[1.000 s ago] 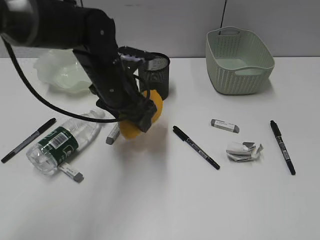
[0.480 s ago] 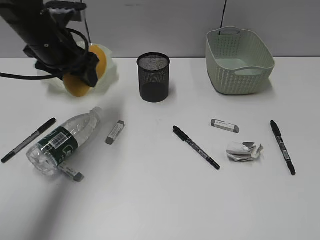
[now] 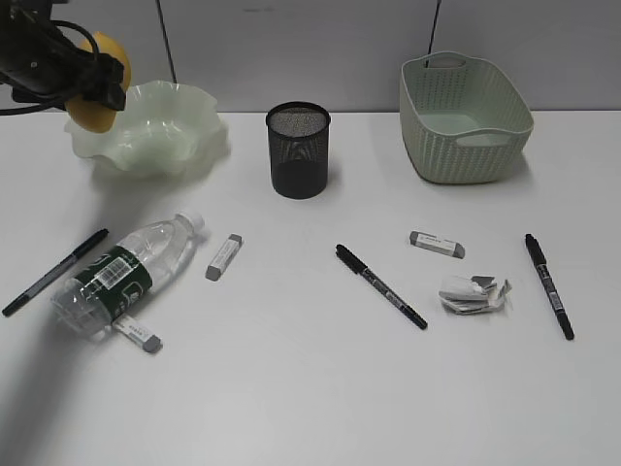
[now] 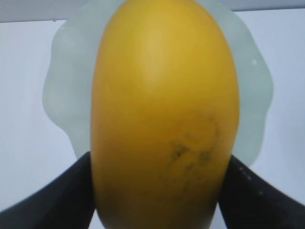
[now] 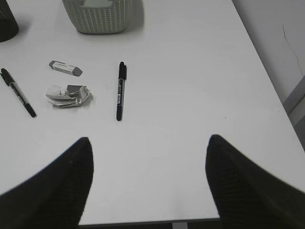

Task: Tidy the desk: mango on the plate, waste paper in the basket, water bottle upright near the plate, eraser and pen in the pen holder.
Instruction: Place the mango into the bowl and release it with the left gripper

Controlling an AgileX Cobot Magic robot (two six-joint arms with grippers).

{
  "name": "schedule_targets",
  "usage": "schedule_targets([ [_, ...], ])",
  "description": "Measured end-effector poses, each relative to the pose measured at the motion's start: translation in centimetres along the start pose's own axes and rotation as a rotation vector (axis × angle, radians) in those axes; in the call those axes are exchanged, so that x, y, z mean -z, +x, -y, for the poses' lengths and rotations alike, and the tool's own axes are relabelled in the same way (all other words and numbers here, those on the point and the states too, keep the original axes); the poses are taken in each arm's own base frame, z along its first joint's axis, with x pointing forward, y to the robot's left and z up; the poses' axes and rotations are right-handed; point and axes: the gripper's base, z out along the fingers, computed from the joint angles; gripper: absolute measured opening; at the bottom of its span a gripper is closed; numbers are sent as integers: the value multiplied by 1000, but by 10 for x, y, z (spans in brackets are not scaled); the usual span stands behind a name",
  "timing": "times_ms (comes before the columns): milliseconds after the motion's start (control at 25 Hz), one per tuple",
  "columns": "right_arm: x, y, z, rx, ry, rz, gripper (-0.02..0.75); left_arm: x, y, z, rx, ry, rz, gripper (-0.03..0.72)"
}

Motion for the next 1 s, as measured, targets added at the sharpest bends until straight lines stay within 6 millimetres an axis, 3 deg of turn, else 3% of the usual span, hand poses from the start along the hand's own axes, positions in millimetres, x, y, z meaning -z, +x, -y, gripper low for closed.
schedule_targets([
  [320, 0, 0, 0, 0, 0, 0, 584, -62, -17, -7, 40, 9, 6, 552],
  [560, 0, 0, 0, 0, 0, 1, 584, -105, -13, -9, 60, 21, -39, 552],
  [720, 0, 0, 0, 0, 0, 0, 584, -115, -10, -8, 92, 38, -40, 569],
  [1000, 0, 0, 0, 0, 0, 0, 584, -112, -12, -8, 91, 41, -47, 596],
])
